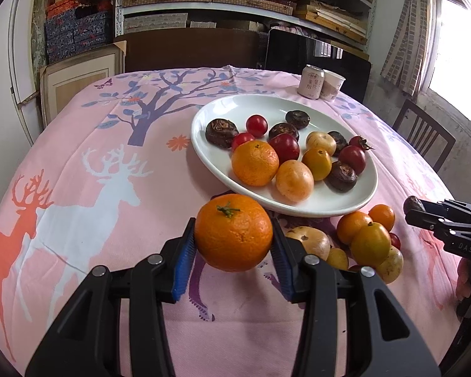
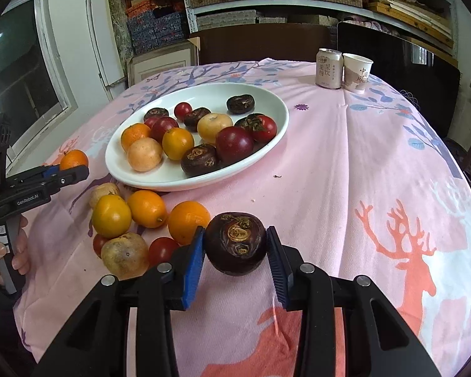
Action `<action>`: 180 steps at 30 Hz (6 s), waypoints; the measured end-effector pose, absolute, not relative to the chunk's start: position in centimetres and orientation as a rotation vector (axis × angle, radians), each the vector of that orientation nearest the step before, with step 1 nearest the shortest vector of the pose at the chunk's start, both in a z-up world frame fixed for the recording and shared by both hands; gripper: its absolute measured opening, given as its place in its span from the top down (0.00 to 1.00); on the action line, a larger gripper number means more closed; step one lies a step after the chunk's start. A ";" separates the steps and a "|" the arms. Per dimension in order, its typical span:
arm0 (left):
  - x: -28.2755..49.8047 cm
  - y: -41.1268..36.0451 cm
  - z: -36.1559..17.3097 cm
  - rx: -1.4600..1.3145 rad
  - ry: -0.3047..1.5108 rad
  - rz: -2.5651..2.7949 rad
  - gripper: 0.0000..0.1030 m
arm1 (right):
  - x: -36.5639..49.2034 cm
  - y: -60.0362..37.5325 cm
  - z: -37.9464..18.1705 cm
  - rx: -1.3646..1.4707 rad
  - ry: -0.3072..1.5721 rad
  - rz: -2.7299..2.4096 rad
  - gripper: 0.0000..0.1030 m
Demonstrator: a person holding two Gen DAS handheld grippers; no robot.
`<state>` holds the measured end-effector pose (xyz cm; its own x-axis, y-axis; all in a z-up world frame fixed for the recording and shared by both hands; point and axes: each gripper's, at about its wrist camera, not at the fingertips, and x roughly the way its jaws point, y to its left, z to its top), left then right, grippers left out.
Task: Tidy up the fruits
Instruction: 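Carry the mandarin and dark brown fruit onto the white plate and open both tools, then grasp a red tomato with the left tool while the right tool grasps another red tomato, then carry both red tomatoes onto the white plate and open both tools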
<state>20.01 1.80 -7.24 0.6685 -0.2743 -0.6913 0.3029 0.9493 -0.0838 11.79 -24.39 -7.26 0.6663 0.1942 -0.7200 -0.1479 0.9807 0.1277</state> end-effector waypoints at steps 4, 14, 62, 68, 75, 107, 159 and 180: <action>19.5 1.6 -7.0 0.044 0.761 -0.328 0.57 | 10.7 -25.0 -6.5 0.076 0.799 0.193 0.62; 18.0 1.2 -6.4 0.040 0.746 -0.300 0.57 | 8.4 -24.8 -3.9 0.073 0.727 0.217 0.62; 27.0 -4.4 -2.7 0.093 0.775 -0.332 0.34 | 20.5 -23.4 -1.5 0.084 0.682 0.260 0.46; 20.3 -2.4 -4.4 0.154 0.774 -0.368 0.30 | 13.8 -23.5 -3.7 0.044 0.733 0.296 0.45; 18.5 -0.7 -7.7 0.079 0.824 -0.353 0.30 | 10.1 -21.4 -7.2 0.018 0.858 0.369 0.45; 12.7 -5.7 -8.5 0.335 0.798 -0.479 0.30 | 8.9 -23.9 -9.0 0.164 0.887 0.333 0.73; 25.7 -6.0 -3.5 0.054 0.763 -0.472 0.72 | 21.6 -21.9 -2.0 0.156 0.670 0.336 0.72; 20.5 1.3 -6.9 -0.100 0.792 -0.319 0.16 | 9.5 -17.4 -6.7 -0.017 0.831 0.538 0.50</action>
<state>20.47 1.26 -6.91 0.6574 -0.3180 -0.6832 0.2439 0.9476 -0.2064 9.52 -17.42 -6.73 0.5488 0.4484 -0.7056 -0.4610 0.8664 0.1919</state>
